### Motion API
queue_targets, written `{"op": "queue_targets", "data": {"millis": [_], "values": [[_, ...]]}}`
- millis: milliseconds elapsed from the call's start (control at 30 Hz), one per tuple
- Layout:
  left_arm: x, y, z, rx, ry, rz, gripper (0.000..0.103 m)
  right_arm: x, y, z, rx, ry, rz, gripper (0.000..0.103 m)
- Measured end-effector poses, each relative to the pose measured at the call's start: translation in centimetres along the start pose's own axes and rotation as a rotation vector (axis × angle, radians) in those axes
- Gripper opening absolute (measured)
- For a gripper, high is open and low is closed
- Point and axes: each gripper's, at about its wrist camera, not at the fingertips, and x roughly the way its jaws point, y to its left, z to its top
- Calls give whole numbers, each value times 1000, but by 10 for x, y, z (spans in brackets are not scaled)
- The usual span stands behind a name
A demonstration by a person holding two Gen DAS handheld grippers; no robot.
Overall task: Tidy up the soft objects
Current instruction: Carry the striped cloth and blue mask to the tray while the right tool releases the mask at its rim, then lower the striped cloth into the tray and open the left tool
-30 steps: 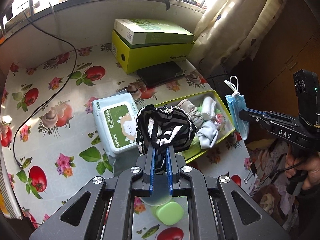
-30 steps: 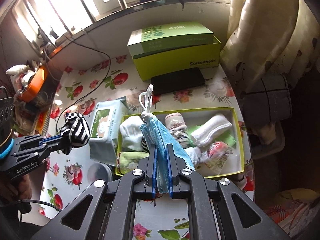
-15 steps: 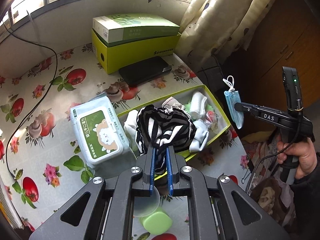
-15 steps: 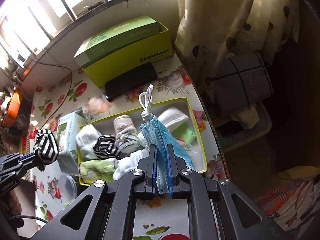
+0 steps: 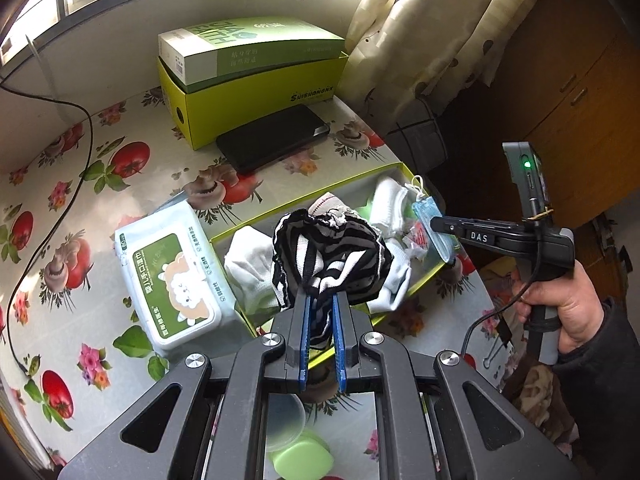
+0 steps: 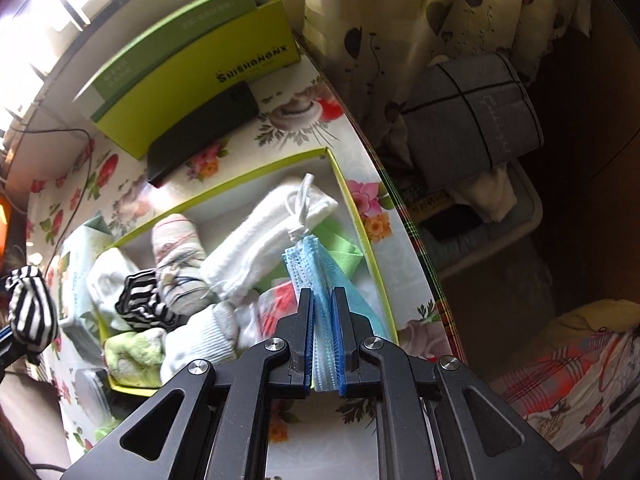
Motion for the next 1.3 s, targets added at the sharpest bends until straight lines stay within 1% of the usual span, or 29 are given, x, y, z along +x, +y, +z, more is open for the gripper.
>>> {"op": "queue_targets", "data": {"millis": [100, 200, 300, 333, 367, 467, 667, 733, 1000, 1133, 1300], "values": [[5, -4, 2, 8, 8, 0, 10, 9, -3, 2, -7, 5, -18, 9], [11, -7, 5, 16, 17, 0, 10, 9, -7, 4, -6, 1, -7, 9], [17, -9, 9, 25, 23, -2, 10, 0, -7, 4, -10, -20, 17, 19], [19, -10, 10, 27, 25, -1, 10, -6, -7, 3, -11, -31, 27, 25], [21, -11, 11, 31, 27, 1, 10, -11, -6, 2, -15, -41, 30, 29], [29, -13, 13, 41, 39, 3, 10, -25, -2, -2, -20, -64, 49, 32], [51, -12, 14, 45, 89, 14, 10, -40, 10, -13, -23, -84, 92, 33], [60, -14, 15, 55, 113, 15, 10, -41, 14, -16, -29, -78, 108, 33], [89, -23, 21, 96, 160, 21, 11, -41, 30, -26, -53, -54, 144, 34], [94, -23, 22, 90, 161, 22, 11, -42, 41, -30, -83, -44, 153, 34], [90, -21, 21, 68, 152, 24, 14, -42, 52, -35, -110, -31, 155, 35]]}}
